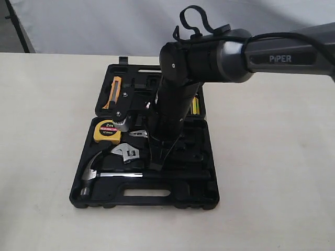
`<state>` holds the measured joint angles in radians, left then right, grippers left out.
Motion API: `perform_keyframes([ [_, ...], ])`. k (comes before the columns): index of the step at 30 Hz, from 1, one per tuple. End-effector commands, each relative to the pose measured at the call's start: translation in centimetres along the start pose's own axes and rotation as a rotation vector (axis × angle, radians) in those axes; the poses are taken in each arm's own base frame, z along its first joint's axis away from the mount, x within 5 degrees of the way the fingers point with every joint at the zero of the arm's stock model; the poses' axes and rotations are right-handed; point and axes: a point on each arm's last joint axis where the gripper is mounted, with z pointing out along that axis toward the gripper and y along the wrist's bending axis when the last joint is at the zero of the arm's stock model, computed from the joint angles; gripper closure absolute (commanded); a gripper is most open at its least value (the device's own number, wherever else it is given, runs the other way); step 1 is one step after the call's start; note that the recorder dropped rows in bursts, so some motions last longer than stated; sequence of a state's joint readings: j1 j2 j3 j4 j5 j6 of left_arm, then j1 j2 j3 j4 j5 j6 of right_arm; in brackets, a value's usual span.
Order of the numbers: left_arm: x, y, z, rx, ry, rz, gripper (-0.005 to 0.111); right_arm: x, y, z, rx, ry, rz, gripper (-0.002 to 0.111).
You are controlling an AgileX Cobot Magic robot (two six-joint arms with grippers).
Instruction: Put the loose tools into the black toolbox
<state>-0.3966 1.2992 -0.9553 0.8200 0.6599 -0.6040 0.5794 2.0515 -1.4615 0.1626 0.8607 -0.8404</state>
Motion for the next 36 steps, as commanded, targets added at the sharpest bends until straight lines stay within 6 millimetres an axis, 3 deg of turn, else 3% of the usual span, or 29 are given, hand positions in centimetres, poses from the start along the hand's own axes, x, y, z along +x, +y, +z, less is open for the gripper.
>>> perform_keyframes([
  [1, 0.2, 0.0, -0.1, 0.014, -0.007, -0.022, 0.105, -0.8, -0.6, -3.4, 0.067, -0.071, 0.059, 0.079],
  [2, 0.2, 0.0, -0.1, 0.014, -0.007, -0.022, 0.105, -1.1, -0.8, -4.5, 0.086, -0.092, 0.100, 0.099],
  [3, 0.2, 0.0, -0.1, 0.014, -0.007, -0.022, 0.105, -1.2, -0.8, -4.7, 0.085, -0.099, 0.169, 0.108],
  [6, 0.2, 0.0, -0.1, 0.014, -0.007, -0.022, 0.105, -0.8, -0.7, -2.9, 0.044, -0.050, 0.227, 0.108],
  [10, 0.2, 0.0, -0.1, 0.014, -0.007, -0.022, 0.105, 0.5, -0.6, 3.5, -0.049, 0.081, 0.278, 0.108],
  [12, 0.2, 0.0, -0.1, 0.014, -0.007, -0.022, 0.105, 0.6, -0.7, 4.1, -0.045, 0.079, 0.279, 0.108],
  [16, 0.2, 0.0, -0.1, 0.014, -0.007, -0.022, 0.105, 0.0, -1.3, 2.3, 0.015, 0.041, 0.250, 0.108],
  [19, 0.2, 0.0, -0.1, 0.014, -0.007, -0.022, 0.105, -0.7, -1.4, -0.9, 0.041, 0.018, 0.263, 0.108],
  [22, 0.2, 0.0, -0.1, 0.014, -0.007, -0.022, 0.105, -0.1, -0.9, -2.3, 0.006, 0.082, 0.259, 0.108],
  [28, 0.2, 0.0, -0.1, 0.014, -0.007, -0.022, 0.105, 2.4, -0.9, -1.5, -0.121, 0.266, 0.353, 0.108],
  [36, 0.2, 0.0, -0.1, 0.014, -0.007, -0.022, 0.105, 4.0, -2.3, -1.3, -0.119, 0.282, 0.420, 0.108],
])
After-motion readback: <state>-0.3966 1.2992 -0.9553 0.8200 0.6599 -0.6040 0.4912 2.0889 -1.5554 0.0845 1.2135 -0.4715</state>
